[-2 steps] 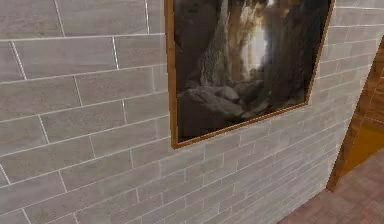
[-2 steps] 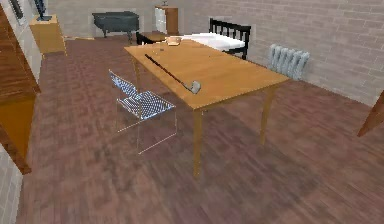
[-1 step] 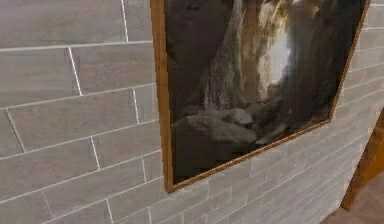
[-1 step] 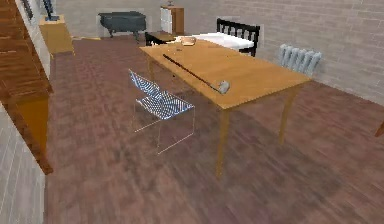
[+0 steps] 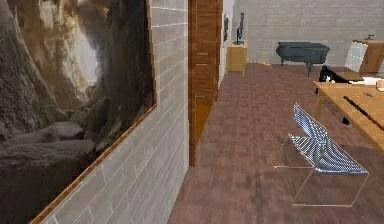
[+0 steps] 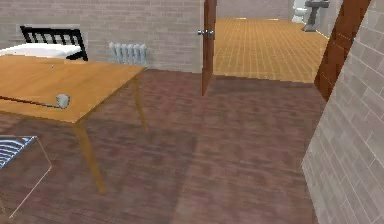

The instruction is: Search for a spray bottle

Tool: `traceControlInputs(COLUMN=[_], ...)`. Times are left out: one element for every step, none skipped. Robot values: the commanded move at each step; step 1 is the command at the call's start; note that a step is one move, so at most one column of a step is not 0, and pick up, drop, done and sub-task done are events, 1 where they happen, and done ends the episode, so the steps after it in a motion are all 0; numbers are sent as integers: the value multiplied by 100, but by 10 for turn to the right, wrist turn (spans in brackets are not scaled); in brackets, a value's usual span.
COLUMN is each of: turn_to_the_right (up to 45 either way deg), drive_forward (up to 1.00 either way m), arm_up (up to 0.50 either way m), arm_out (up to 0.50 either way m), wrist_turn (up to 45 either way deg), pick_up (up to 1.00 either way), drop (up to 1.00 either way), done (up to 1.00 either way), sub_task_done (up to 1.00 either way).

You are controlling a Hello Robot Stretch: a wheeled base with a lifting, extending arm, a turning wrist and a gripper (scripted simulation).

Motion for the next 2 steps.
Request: traceControlInputs(turn_to_the_right=[120,0], drive_forward=[0,100], arm_up=[0,0], arm_out=[0,0], wrist_turn=[0,0], pick_up=[0,0], drop=[0,0], done=[0,0], sub_task_done=[0,0])
